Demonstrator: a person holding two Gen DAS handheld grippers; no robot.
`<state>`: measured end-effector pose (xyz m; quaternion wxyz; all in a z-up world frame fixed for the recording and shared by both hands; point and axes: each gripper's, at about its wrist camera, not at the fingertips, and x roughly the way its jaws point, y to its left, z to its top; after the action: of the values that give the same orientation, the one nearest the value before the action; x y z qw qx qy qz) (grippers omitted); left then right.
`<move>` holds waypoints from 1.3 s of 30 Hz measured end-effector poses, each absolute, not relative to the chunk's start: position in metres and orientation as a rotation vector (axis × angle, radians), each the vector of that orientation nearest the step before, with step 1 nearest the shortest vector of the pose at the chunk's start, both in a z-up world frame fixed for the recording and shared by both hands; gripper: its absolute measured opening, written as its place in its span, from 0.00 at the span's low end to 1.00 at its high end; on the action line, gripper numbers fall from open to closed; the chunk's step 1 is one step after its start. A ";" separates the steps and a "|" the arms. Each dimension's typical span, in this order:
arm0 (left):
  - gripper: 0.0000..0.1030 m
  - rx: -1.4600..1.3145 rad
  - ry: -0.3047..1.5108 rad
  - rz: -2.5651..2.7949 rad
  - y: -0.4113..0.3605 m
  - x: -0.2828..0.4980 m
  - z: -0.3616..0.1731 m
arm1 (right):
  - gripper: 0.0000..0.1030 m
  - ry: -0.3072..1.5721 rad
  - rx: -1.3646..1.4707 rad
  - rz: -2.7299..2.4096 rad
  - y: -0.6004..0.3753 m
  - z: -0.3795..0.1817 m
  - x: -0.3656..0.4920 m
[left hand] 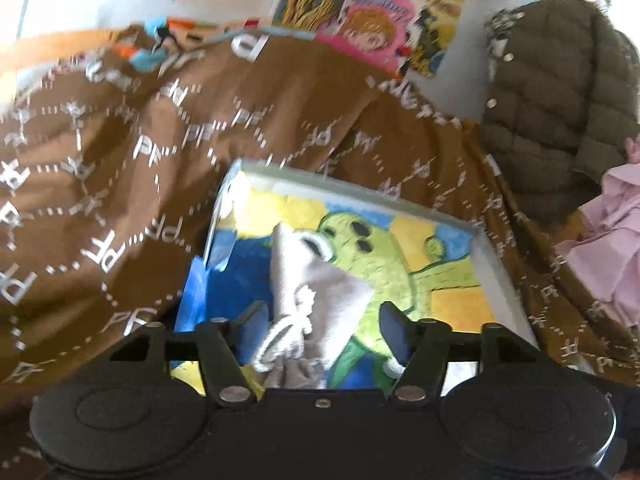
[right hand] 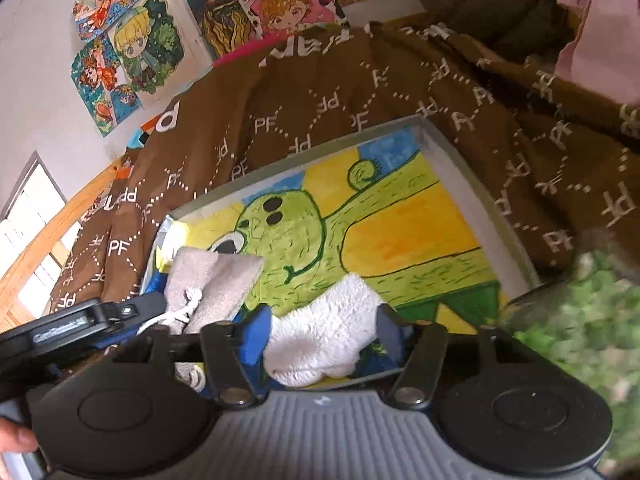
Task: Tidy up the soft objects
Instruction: 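Open the left gripper and withdraw it from the tray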
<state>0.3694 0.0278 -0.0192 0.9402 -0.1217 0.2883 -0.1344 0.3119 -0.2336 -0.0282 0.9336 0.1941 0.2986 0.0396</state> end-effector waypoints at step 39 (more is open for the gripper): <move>0.99 -0.055 0.411 -0.356 0.047 0.082 0.054 | 1.00 0.340 -0.014 0.053 -0.213 0.063 0.016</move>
<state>0.0817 0.0469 0.0543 0.9629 -0.0270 0.2031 -0.1757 0.0157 -0.2126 0.0626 0.9852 -0.0069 0.1693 0.0264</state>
